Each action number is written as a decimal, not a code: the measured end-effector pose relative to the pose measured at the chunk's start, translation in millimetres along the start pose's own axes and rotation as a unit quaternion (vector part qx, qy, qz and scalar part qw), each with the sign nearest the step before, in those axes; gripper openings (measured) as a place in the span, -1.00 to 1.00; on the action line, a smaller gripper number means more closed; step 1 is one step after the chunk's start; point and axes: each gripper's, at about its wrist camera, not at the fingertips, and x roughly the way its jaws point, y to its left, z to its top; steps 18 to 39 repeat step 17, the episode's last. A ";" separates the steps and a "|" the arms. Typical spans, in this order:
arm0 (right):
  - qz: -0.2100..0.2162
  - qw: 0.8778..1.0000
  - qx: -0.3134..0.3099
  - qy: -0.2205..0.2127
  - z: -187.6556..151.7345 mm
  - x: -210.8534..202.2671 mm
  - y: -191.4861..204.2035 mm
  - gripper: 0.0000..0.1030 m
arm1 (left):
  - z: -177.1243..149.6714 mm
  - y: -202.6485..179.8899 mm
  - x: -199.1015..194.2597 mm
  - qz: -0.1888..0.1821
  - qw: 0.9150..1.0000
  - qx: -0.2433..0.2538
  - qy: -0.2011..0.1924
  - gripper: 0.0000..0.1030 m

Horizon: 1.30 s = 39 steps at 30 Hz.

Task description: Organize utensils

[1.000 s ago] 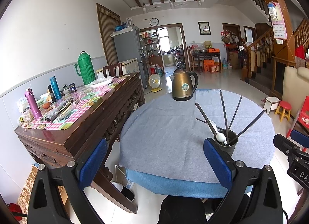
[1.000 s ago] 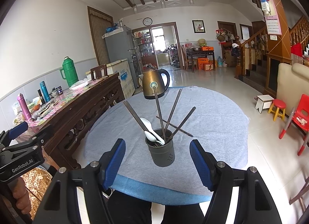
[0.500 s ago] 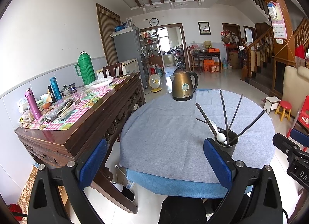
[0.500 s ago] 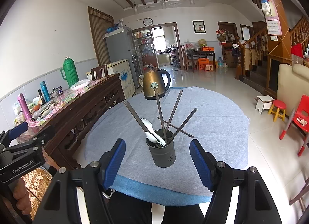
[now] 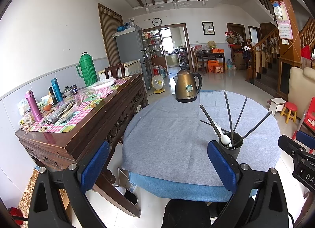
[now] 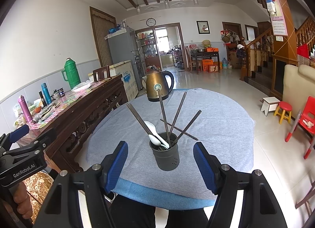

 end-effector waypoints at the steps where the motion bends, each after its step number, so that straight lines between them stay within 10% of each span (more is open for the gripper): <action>1: 0.000 1.000 0.000 0.000 0.1 0.1 0.3 0.41 | 0.1 0.1 0.1 0.000 1.000 0.000 0.000 0.93; 39: -0.007 1.000 0.021 -0.010 5.5 5.5 -21.3 0.41 | -5.5 0.9 40.1 -0.046 0.999 -0.020 0.021 0.93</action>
